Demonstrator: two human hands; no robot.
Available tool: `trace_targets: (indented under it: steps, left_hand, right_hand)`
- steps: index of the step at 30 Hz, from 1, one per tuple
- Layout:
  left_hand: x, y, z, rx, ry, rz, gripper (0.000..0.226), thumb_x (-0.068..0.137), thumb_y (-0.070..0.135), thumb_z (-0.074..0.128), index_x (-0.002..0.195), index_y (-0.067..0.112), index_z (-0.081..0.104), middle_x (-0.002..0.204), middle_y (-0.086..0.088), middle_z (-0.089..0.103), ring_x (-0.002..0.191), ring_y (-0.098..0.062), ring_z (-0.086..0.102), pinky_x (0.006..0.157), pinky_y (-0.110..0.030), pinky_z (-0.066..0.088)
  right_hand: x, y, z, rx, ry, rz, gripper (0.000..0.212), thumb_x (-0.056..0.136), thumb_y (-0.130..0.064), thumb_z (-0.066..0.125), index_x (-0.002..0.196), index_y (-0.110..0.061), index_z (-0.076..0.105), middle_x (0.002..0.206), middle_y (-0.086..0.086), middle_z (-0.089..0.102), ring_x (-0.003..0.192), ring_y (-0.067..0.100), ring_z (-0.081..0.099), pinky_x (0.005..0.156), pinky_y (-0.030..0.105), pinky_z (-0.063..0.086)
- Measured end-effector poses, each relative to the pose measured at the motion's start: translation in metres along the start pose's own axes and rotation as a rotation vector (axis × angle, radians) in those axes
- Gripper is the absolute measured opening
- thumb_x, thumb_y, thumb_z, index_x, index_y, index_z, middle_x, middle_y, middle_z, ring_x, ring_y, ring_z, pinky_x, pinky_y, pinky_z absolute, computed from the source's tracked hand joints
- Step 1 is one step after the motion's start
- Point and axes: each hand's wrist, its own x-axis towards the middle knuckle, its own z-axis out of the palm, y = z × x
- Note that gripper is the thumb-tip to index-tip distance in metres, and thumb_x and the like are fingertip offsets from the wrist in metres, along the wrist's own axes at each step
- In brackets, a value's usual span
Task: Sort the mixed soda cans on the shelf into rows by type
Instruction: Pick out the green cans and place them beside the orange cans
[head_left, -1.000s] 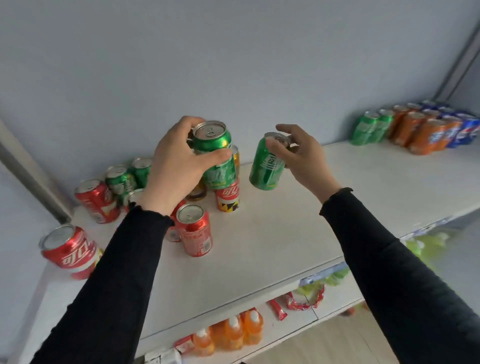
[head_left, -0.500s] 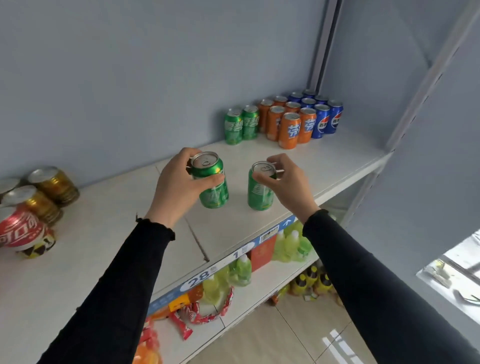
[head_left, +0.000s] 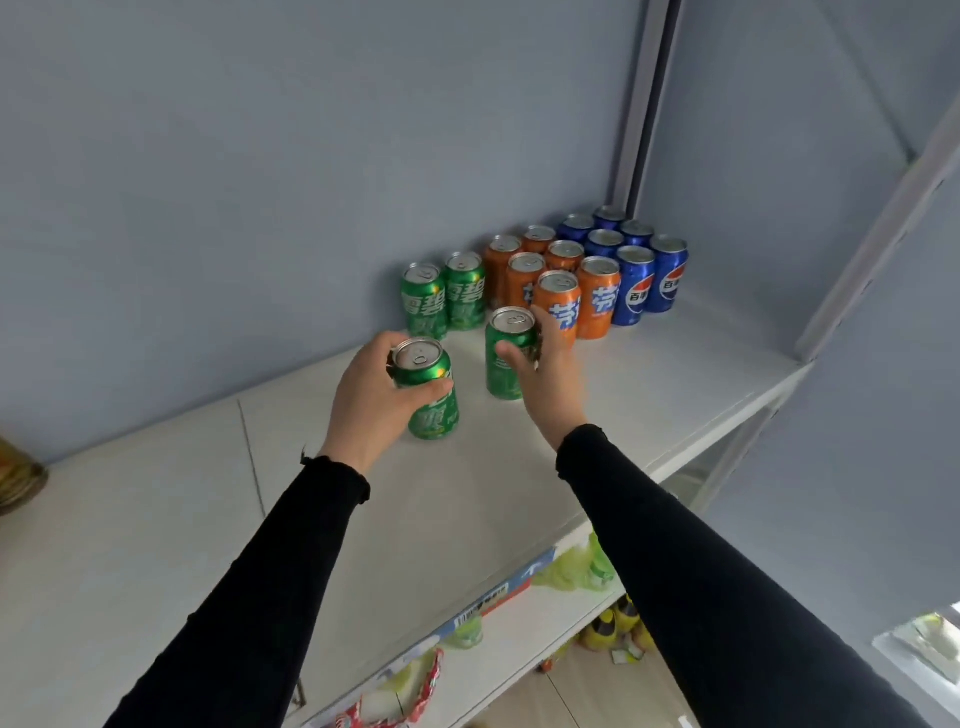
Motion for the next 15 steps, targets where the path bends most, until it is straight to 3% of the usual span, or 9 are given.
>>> trace_targets:
  steps: [3, 6, 11, 15]
  left_hand:
    - [0.032, -0.006, 0.011, 0.025, 0.010, 0.007, 0.050, 0.070, 0.035, 0.089, 0.110, 0.027, 0.059, 0.107, 0.013, 0.066, 0.094, 0.003, 0.059, 0.074, -0.022, 0.046]
    - [0.058, -0.011, 0.021, 0.053, 0.020, 0.029, 0.052, 0.069, 0.037, 0.088, 0.110, 0.029, 0.059, 0.109, 0.012, 0.065, 0.097, -0.004, 0.061, 0.083, -0.032, 0.052]
    - [0.085, -0.012, 0.037, 0.028, 0.037, 0.041, 0.051, 0.068, 0.037, 0.088, 0.111, 0.034, 0.060, 0.106, 0.017, 0.068, 0.097, 0.001, 0.063, 0.086, -0.036, 0.055]
    - [0.099, -0.011, 0.049, 0.041, 0.090, 0.037, 0.050, 0.070, 0.036, 0.087, 0.111, 0.030, 0.061, 0.106, 0.015, 0.068, 0.098, -0.003, 0.064, 0.088, -0.035, 0.055]
  right_hand:
    - [0.014, 0.022, 0.016, 0.030, -0.082, 0.021, 0.071, 0.089, -0.031, 0.074, 0.147, -0.017, 0.036, 0.143, 0.002, 0.053, 0.127, 0.016, 0.051, 0.105, 0.039, 0.047]
    - [0.025, 0.035, 0.024, 0.042, -0.105, 0.011, 0.071, 0.089, -0.031, 0.074, 0.146, -0.015, 0.036, 0.139, -0.004, 0.052, 0.125, 0.011, 0.050, 0.105, 0.035, 0.045]
    - [0.049, 0.038, 0.034, 0.047, -0.119, 0.016, 0.071, 0.088, -0.029, 0.075, 0.146, -0.014, 0.037, 0.142, -0.001, 0.054, 0.127, 0.012, 0.050, 0.104, 0.029, 0.043]
    - [0.068, 0.045, 0.039, 0.040, -0.154, 0.017, 0.073, 0.088, -0.029, 0.075, 0.149, -0.014, 0.036, 0.143, 0.002, 0.055, 0.130, 0.017, 0.053, 0.108, 0.037, 0.046]
